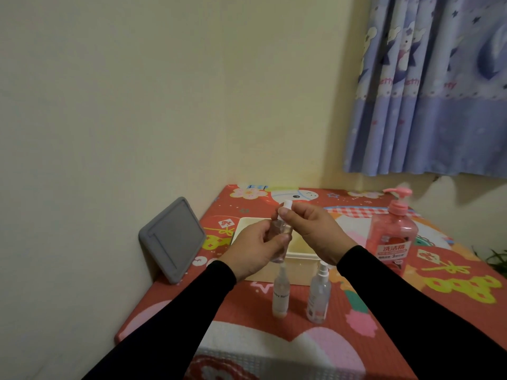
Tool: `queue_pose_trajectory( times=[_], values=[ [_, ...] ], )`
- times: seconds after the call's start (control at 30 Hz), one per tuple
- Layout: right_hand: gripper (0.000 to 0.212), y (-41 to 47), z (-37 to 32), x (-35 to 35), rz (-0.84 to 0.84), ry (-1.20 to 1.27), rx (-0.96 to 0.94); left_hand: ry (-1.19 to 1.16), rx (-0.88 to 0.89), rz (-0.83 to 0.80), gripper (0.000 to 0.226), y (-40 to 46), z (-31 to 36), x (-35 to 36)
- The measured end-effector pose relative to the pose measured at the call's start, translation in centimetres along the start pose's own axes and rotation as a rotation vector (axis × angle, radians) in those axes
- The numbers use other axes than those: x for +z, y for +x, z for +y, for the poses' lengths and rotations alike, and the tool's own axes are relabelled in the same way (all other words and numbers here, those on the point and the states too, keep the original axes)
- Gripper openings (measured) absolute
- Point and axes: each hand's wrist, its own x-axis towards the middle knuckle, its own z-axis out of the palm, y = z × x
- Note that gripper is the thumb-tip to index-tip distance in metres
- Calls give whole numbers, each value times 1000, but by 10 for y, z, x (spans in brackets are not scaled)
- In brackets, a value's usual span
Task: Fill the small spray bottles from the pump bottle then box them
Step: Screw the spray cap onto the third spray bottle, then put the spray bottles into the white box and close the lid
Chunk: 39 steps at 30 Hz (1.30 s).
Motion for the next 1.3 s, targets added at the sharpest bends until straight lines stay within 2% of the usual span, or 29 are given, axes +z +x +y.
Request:
queue_pose_trajectory(
  times=[0.13,0.23,0.37,0.53,0.63,0.73,0.87,1.0,1.3],
  values=[
    [23,0,-2,2,25,-23,2,92,28,58,9,1,0,3],
    [24,0,-1,2,48,-59,2,153,21,105,19,2,-2,6],
    [23,-1,3,1,50,-31,8,211,17,103,23,4,-4,4],
    [24,0,4,-3,11,-96,-14,93,-7,44,23,5,-5,1],
    [25,-1,1,-10,14,-213,-16,5,1,38,29,9,-8,-2],
    [39,-3,3,-22,86,-344,-5,-26,-4,77,26,13,-12,-5],
    [50,-11,13,-41,120,-639,6,-24,-6,133,28,20,-13,-8],
    [53,-21,30,-60,105,-889,28,12,-20,154,24,27,-19,-11],
    [58,-54,98,-92,-28,-1135,270,39,-78,133,31,43,-38,-15]
  ],
)
